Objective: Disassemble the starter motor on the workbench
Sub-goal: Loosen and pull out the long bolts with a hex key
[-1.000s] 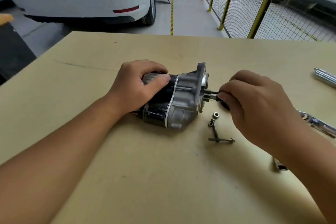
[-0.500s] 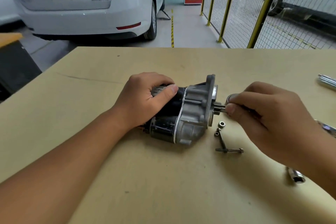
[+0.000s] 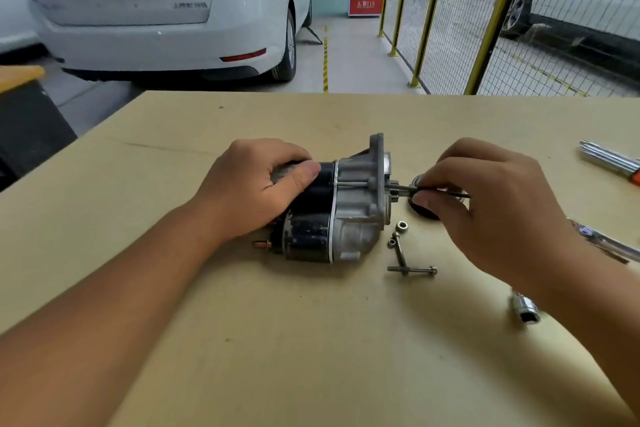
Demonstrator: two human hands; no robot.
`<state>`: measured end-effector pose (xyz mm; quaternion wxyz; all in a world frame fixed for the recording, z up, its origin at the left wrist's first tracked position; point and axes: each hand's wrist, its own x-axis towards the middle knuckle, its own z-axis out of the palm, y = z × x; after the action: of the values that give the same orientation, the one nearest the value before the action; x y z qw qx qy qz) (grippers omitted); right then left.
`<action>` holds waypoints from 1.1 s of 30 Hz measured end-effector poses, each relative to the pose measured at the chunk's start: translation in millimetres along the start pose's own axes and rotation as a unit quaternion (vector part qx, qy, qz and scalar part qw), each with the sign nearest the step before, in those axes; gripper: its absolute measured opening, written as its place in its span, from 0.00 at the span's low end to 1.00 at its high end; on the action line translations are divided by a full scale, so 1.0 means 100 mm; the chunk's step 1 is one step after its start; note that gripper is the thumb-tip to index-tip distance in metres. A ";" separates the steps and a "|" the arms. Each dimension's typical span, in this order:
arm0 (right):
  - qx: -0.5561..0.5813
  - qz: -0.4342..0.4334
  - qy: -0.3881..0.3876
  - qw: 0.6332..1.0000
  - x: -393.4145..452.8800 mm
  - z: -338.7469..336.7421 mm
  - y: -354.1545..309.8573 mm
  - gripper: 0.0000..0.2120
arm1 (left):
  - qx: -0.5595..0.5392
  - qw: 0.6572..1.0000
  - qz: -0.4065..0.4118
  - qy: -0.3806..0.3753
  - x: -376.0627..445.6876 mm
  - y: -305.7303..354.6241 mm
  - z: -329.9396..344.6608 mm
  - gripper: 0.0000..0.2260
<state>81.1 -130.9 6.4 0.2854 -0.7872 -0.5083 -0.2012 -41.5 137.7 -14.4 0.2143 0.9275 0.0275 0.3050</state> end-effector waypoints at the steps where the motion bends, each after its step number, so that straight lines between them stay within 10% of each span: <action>1: -0.005 0.000 -0.001 1.000 0.00 0.00 0.00 0.01 | -0.005 1.000 0.006 -0.011 -0.01 -0.02 -0.02 0.18; 23: 0.004 0.025 0.011 1.000 0.00 -0.01 0.08 0.04 | -0.045 0.989 -0.138 0.022 -0.01 -0.23 -0.02 0.32; 33: 0.093 0.075 -0.011 0.993 -0.02 0.04 0.06 0.07 | -0.056 0.983 -0.162 0.073 0.00 -0.13 -0.01 0.16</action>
<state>86.1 -131.5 0.9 0.3663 -0.7954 -0.4671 -0.1224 -40.7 150.0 -19.1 0.3097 0.8726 0.1755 0.3343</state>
